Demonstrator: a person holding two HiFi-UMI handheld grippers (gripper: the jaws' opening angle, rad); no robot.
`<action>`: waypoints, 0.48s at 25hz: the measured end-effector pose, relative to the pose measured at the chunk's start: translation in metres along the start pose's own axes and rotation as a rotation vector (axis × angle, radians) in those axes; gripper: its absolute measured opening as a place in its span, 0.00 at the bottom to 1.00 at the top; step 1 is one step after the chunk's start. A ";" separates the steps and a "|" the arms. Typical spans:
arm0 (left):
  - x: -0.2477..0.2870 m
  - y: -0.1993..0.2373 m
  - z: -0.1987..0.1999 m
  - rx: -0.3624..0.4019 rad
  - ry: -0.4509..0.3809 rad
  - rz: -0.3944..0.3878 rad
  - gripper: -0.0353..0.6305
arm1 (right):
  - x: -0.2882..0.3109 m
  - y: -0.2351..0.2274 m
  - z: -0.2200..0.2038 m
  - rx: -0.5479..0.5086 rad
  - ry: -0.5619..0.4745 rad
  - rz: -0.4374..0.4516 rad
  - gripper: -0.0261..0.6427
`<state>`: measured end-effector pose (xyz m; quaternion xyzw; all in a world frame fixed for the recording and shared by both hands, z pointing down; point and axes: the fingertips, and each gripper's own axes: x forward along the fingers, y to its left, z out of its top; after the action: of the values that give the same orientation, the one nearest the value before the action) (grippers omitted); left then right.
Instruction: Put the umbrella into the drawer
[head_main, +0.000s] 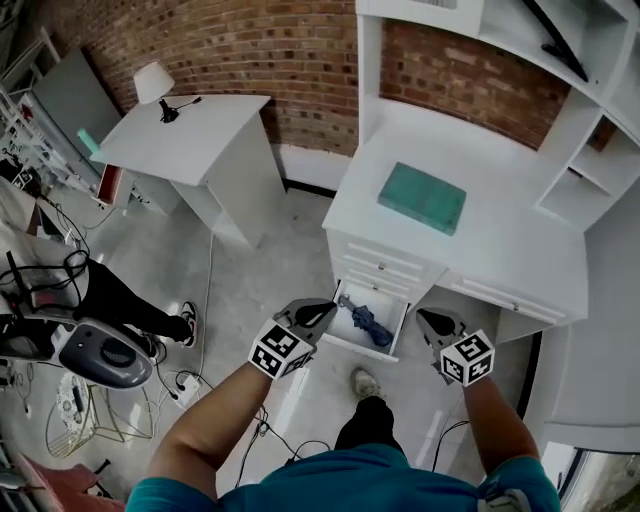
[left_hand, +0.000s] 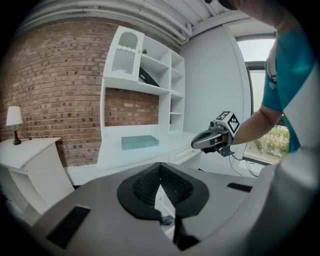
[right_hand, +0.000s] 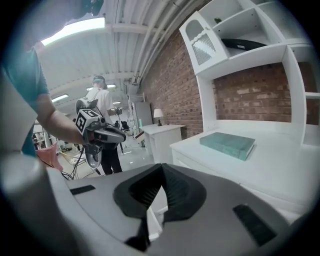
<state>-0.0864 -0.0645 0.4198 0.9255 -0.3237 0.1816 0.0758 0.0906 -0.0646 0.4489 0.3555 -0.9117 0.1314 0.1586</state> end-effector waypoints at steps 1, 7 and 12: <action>0.000 0.007 0.008 -0.010 -0.010 0.016 0.08 | 0.003 -0.007 0.009 -0.007 0.004 0.016 0.07; 0.000 0.044 0.044 -0.137 -0.022 0.093 0.08 | 0.019 -0.043 0.064 -0.002 0.010 0.106 0.07; -0.016 0.054 0.074 -0.244 -0.049 0.162 0.08 | 0.027 -0.046 0.097 -0.025 0.038 0.175 0.07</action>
<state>-0.1109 -0.1164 0.3461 0.8843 -0.4187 0.1240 0.1650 0.0847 -0.1479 0.3759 0.2701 -0.9376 0.1399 0.1684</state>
